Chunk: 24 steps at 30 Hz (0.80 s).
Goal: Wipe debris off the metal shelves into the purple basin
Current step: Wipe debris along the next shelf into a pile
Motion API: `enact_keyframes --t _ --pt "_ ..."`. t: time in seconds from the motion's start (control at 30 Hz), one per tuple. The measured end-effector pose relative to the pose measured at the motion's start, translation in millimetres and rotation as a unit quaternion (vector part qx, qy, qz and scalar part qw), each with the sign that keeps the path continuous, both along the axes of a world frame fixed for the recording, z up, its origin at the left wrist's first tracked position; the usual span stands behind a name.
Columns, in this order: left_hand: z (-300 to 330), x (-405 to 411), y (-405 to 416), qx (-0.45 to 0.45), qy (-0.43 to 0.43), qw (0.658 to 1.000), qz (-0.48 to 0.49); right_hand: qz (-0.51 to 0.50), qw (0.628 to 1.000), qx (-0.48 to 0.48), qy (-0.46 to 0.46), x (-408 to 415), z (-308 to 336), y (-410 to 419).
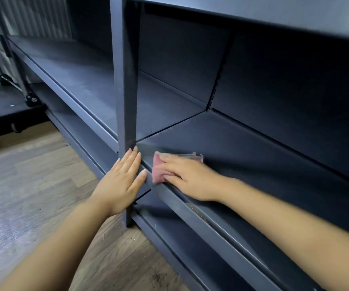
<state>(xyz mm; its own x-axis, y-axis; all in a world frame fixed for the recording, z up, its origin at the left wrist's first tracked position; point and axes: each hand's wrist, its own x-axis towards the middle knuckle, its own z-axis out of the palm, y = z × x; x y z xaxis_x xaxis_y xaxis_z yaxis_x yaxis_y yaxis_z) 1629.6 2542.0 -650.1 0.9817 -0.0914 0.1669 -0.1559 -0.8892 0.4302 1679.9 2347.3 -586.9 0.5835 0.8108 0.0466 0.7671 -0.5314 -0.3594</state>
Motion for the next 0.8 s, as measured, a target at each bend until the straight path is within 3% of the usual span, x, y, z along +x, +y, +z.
enact_keyframes --t 0.2,0.33,0.43,0.57,0.67,0.8 --pt "2.4 -6.7 -2.9 0.042 0.002 0.999 0.012 -0.052 0.999 -0.001 -0.008 -31.0 7.4 -90.2" --pt "-1.7 -17.1 -20.7 0.097 -0.031 0.995 0.010 -0.075 0.994 -0.082 -0.006 -45.5 14.5 -128.9" --pt "-1.4 -23.2 -47.9 0.113 -0.084 0.989 -0.052 -0.111 0.991 -0.072 -0.004 -41.0 25.1 -126.1" --pt "1.5 -20.9 -82.8 0.075 -0.115 0.986 -0.098 -0.198 0.979 0.050 -0.026 -2.9 29.0 -108.4" --pt "-4.4 -17.1 -86.7 0.091 -0.106 0.986 -0.093 -0.238 0.971 0.023 -0.021 34.1 14.2 -96.4" --pt "-4.6 -16.8 -86.5 0.092 -0.082 0.989 -0.081 -0.176 0.984 -0.021 -0.025 38.4 -8.8 -94.0"
